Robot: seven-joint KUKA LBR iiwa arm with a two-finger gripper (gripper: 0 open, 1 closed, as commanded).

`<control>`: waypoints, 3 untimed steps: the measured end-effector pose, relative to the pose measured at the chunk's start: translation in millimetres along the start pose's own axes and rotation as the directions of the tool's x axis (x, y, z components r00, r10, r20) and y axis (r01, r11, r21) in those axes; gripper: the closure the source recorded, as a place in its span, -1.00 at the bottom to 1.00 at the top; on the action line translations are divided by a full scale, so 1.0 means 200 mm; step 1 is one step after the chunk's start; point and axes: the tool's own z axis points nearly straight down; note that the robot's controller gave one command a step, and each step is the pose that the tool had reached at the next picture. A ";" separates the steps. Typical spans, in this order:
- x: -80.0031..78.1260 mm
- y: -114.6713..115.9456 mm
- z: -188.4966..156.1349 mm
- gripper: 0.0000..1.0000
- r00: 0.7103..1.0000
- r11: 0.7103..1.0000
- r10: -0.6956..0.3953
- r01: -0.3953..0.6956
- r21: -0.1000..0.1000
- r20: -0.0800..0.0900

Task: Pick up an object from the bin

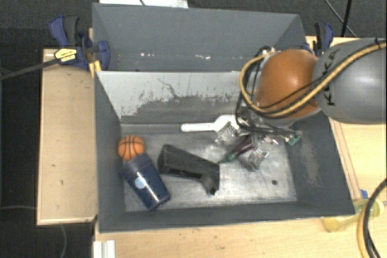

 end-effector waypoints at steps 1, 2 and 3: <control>0.02 -0.02 -0.03 1.00 0.988 0.988 -0.152 0.152 0.003 0.004; 0.02 -0.02 -0.03 1.00 0.988 0.988 -0.152 0.152 0.003 0.004; 0.03 -0.02 -0.04 1.00 0.988 0.988 -0.152 0.152 -0.002 -0.001</control>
Offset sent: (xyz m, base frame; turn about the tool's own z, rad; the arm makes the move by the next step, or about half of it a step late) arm 0.0000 0.0000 0.0000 0.0000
